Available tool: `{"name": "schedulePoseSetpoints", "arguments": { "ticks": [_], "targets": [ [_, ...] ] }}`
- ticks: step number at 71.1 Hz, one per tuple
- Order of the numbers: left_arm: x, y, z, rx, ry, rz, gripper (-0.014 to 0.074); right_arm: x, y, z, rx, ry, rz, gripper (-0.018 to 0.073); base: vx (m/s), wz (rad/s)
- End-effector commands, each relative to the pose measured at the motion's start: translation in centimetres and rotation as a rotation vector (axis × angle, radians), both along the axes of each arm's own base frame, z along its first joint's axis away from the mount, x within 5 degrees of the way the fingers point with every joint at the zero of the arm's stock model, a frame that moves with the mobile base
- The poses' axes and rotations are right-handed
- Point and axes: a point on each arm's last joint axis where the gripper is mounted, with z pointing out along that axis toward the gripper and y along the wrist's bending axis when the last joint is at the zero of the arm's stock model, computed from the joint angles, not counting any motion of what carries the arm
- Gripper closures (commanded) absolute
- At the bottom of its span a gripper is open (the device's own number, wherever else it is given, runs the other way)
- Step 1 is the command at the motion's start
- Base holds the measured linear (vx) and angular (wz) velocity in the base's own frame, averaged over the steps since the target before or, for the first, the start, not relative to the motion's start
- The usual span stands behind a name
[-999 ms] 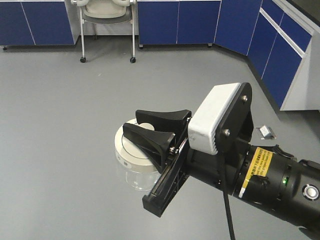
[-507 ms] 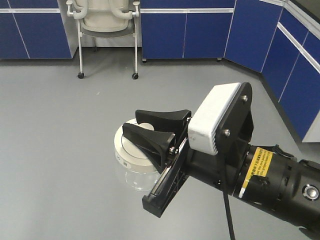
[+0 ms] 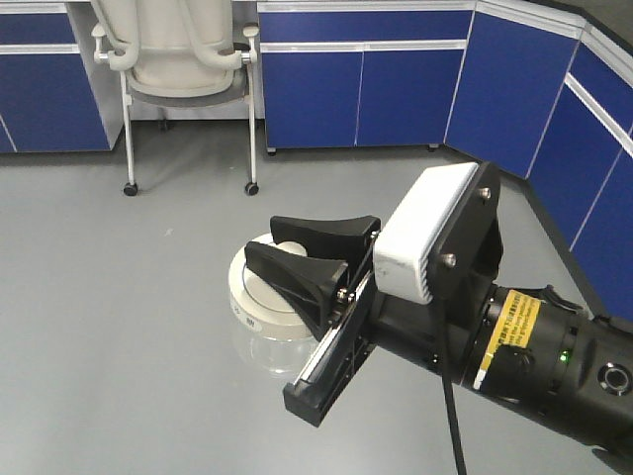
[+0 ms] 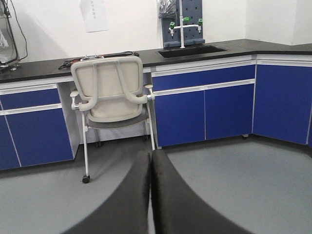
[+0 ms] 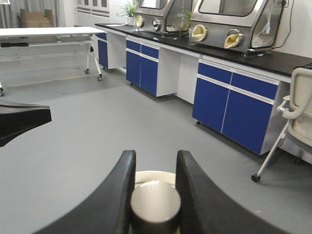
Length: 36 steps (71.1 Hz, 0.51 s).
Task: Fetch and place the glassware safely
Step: 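Keep holding the jar while driving toward the blue-cabinet bench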
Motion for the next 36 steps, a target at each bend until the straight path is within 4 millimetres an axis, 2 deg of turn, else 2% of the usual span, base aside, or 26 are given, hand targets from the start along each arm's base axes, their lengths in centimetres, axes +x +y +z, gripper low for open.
{"name": "schedulePoseSetpoints", "arguments": {
  "ticks": [1, 36],
  "targets": [
    [0.05, -0.05, 1.58, -0.016, -0.091, -0.006, 0.0603, -0.56, -0.16, 2.54, 0.120, -0.079, 0.034, 0.0563, 0.50, -0.01],
    [0.05, -0.05, 1.58, -0.016, -0.091, -0.006, 0.0603, -0.56, -0.16, 2.53, 0.118, -0.079, 0.034, 0.0563, 0.47, -0.01]
  ]
}}
